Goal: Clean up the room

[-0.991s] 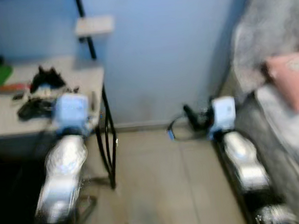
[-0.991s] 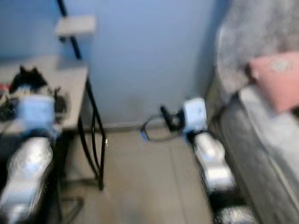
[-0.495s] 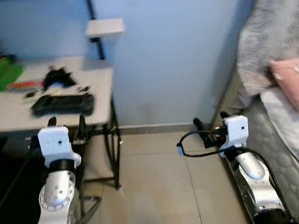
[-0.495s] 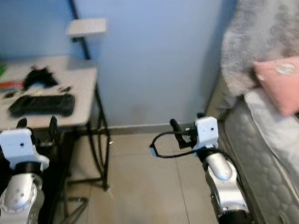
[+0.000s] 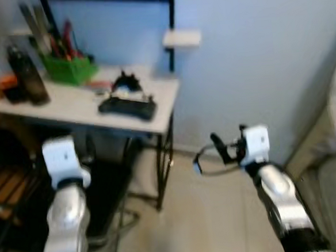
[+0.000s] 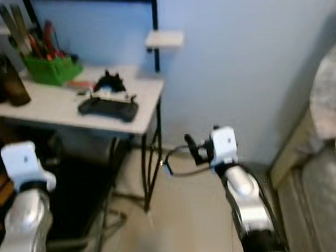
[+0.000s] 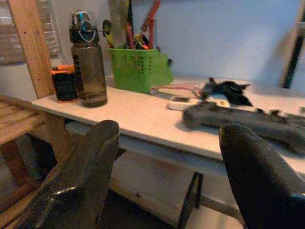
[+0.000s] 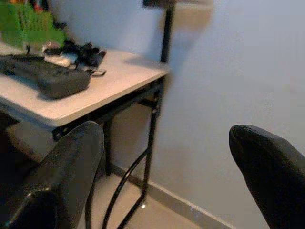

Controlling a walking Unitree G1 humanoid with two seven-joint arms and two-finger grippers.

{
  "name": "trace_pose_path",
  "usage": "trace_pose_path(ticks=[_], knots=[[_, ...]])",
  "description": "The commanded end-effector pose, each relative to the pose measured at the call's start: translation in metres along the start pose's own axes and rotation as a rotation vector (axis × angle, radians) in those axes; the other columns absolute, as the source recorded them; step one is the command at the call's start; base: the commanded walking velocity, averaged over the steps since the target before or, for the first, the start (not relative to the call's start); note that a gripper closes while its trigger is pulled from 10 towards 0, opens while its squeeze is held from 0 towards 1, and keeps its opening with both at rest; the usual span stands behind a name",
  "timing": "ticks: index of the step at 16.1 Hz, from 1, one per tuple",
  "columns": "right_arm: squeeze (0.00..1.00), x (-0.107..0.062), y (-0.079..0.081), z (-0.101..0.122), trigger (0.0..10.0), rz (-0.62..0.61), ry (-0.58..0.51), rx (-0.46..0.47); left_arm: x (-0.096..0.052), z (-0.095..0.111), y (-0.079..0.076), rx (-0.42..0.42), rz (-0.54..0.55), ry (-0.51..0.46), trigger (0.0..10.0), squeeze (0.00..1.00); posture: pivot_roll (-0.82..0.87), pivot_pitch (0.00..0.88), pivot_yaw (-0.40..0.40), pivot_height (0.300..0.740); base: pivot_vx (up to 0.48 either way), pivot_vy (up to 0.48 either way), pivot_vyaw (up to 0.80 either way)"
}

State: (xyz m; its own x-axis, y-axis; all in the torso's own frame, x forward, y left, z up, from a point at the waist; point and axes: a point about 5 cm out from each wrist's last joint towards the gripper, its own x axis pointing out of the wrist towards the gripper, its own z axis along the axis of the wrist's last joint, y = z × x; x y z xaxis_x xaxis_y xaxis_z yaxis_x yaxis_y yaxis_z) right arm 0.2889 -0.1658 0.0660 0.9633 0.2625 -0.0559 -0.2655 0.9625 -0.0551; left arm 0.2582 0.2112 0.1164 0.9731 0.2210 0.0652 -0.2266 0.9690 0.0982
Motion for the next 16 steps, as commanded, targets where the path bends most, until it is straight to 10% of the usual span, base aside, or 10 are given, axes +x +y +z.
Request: trace_pose_path(ticks=[1, 8, 16], knots=[[0.00, 0.004, 0.004, 0.004, 10.0, 0.017, -0.007, -0.006, 0.003, -0.002, 0.003, 0.039, -0.005, 0.019, 10.0, 0.00, 0.00, 0.018, -0.005, 0.740, 0.000, 0.000, 0.00], [0.00, -0.034, -0.007, -0.006, 10.0, -0.050, -0.040, 0.020, -0.012, 0.019, -0.021, -0.110, -0.178, -0.120, 10.0, 0.00, 0.01, 0.023, -0.005, 0.740, 0.000, 0.000, 0.11], [0.00, -0.020, -0.005, 0.008, 10.0, -0.034, -0.058, -0.011, -0.008, 0.012, -0.019, -0.114, -0.171, -0.101, 10.0, 0.00, 0.00, 0.020, -0.009, 0.740, 0.000, 0.000, 0.00]])
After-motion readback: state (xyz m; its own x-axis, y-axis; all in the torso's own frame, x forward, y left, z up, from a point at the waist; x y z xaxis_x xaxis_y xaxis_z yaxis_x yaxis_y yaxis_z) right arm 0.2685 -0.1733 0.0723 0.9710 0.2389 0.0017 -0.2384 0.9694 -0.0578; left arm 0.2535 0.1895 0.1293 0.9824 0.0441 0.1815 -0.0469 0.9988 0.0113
